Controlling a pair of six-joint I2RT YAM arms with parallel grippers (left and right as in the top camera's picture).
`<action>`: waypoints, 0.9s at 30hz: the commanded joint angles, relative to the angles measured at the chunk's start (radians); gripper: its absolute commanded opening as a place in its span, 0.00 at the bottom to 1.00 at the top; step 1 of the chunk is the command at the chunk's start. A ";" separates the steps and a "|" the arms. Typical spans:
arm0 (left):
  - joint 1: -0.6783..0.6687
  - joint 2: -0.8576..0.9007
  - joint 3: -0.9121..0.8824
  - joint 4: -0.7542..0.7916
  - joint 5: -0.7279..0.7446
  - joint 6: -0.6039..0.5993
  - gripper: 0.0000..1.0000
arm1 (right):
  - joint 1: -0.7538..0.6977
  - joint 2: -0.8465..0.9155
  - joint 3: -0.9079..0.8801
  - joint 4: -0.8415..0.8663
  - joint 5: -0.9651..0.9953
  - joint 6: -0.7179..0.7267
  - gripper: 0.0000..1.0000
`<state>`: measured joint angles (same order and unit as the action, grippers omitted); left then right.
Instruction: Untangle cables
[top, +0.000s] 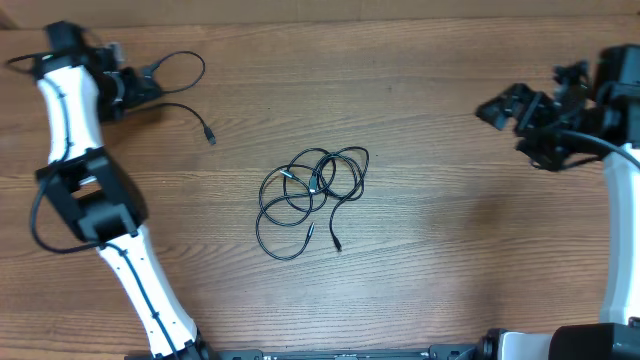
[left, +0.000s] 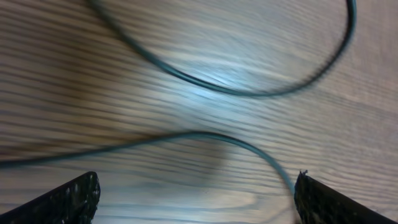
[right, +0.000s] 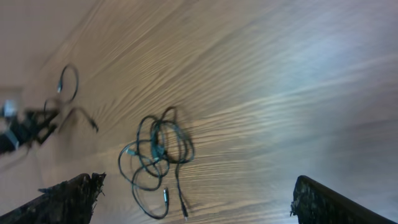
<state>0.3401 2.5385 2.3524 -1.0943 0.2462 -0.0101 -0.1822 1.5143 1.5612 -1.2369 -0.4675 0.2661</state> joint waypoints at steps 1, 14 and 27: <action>-0.071 0.009 -0.044 -0.016 -0.130 -0.054 1.00 | 0.080 0.004 -0.003 0.026 0.024 0.000 1.00; -0.180 0.009 -0.197 0.097 -0.201 -0.077 0.75 | 0.156 0.005 -0.003 0.024 0.082 0.000 1.00; -0.095 0.010 -0.205 0.341 -0.306 -0.014 0.04 | 0.156 0.005 -0.003 -0.021 0.120 -0.001 1.00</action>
<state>0.1982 2.5225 2.1628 -0.7826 -0.0284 -0.0685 -0.0292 1.5143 1.5612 -1.2507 -0.3820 0.2657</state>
